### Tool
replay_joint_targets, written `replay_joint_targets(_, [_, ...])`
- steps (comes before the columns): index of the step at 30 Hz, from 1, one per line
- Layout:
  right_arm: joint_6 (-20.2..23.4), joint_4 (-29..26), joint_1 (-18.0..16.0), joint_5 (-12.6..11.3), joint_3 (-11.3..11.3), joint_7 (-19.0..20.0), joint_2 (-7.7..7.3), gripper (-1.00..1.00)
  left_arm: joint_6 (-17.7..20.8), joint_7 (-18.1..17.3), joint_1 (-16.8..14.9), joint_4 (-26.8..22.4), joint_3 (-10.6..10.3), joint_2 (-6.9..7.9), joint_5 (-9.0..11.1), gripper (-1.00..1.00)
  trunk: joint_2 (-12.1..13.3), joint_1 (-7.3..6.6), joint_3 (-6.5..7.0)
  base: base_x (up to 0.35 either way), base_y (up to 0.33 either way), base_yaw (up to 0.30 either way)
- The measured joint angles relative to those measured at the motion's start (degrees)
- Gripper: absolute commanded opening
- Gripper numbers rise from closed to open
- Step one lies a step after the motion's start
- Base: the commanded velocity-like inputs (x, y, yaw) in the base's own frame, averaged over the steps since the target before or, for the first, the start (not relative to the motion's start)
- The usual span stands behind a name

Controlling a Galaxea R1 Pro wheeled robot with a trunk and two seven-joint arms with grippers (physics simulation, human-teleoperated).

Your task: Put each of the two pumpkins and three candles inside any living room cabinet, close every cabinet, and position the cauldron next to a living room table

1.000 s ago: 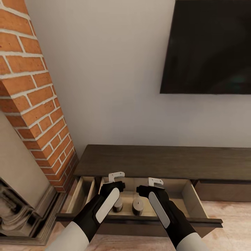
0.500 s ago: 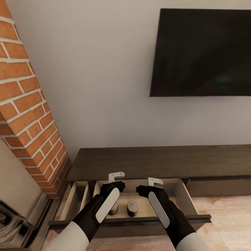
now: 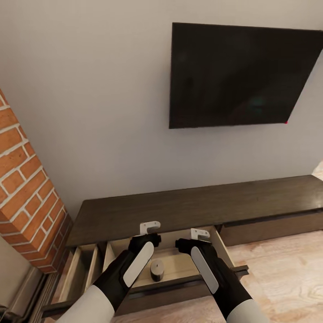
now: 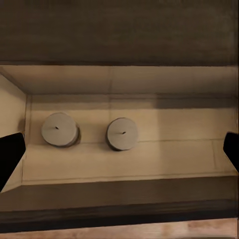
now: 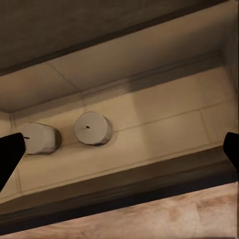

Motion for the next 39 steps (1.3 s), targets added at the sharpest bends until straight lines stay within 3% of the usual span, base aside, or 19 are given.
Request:
replay_joint_targets(11, [0.0, 0.0, 0.0, 0.0, 0.0, 0.0, 0.0, 1.0, 0.0, 0.0, 0.0, 0.0, 0.1, 0.0, 0.0, 1.0, 4.4, -2.42, 2.58, 0.0, 0.0, -0.259])
replay_joint_targets(13, [0.1, 0.0, 0.0, 0.0, 0.0, 0.0, 0.0, 1.0, 0.0, -0.1, 0.0, 0.0, 1.1, 0.0, 0.0, 1.0, 5.2, -2.86, 3.05, 0.0, 0.0, -0.259])
replay_joint_targets(18, [0.1, 0.0, 0.0, 0.1, -0.1, 0.0, -0.37, 1.0, 3.4, -0.8, 0.0, 0.0, 6.4, 0.0, 0.1, 1.0, 7.2, -3.95, 4.23, 0.0, 0.0, -0.258])
replay_joint_targets(20, [0.1, 0.0, 0.0, 0.1, -0.1, 0.0, -0.55, 1.0, 4.2, -1.5, 0.0, 0.0, 7.3, 0.0, 0.0, 1.0, 8.0, -4.39, 4.7, 0.0, 0.0, -0.258])
replay_joint_targets(30, [0.1, 0.0, 0.0, 0.0, -0.1, 0.0, -0.47, 1.0, 4.6, -1.7, 0.0, 0.0, 7.4, 0.0, -0.4, 1.0, 12.0, -6.59, 7.06, 0.0, 0.0, -0.258])
replay_joint_targets(39, [0.2, 0.0, 0.0, 0.0, -0.1, 0.0, -0.38, 1.0, 4.6, -1.7, 0.0, 0.0, 7.3, 0.0, -0.5, 1.0, 12.1, -6.6, 7.59, 0.0, 0.0, -0.253])
